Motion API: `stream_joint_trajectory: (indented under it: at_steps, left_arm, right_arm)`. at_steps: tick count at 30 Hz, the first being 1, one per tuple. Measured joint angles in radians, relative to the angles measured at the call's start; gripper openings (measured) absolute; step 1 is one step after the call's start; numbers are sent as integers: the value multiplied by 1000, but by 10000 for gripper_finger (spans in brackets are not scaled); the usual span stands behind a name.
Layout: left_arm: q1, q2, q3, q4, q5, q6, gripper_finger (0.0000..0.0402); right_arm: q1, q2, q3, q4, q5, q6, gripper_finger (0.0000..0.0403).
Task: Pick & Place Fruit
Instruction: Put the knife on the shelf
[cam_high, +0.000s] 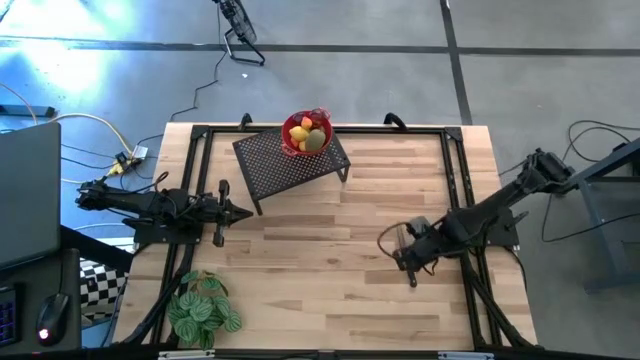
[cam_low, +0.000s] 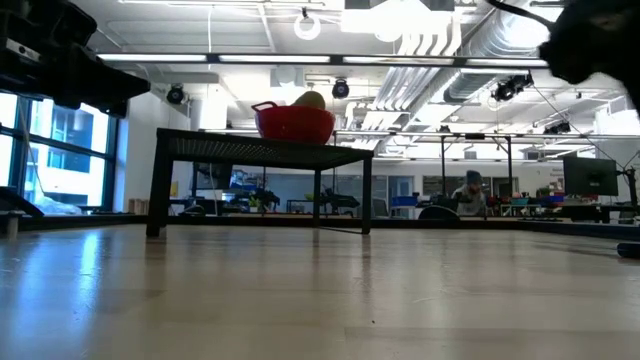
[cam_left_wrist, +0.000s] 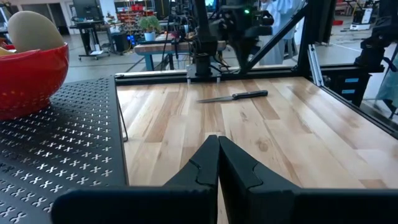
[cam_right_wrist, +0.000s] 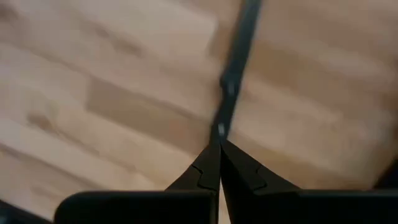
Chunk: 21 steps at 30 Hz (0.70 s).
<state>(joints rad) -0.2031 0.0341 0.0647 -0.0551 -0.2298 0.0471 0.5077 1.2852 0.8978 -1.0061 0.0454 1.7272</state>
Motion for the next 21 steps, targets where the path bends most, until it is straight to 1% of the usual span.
stream_joint_trajectory:
  at_steps: [5, 8, 11, 14, 17, 21]
  left_arm:
    - [0, 0, 0, 0, 0, 0, 0]
    - [0, 0, 0, 0, 0, 0, 0]
    - [0, 0, 0, 0, 0, 0, 0]
    - [0, 0, 0, 0, 0, 0, 0]
    - [0, 0, 0, 0, 0, 0, 0]
    - [0, 0, 0, 0, 0, 0, 0]
  right_arm:
    - [80, 56, 0, 11, -97, 81, 2]
    - [107, 96, 0, 13, -107, 114, 6]
    - [117, 135, -1, 18, -108, 105, 24]
    - [117, 171, -1, 19, -125, 101, 59]
    - [116, 199, -1, 19, -120, 101, 109]
    - [116, 233, -1, 22, -55, 114, 172]
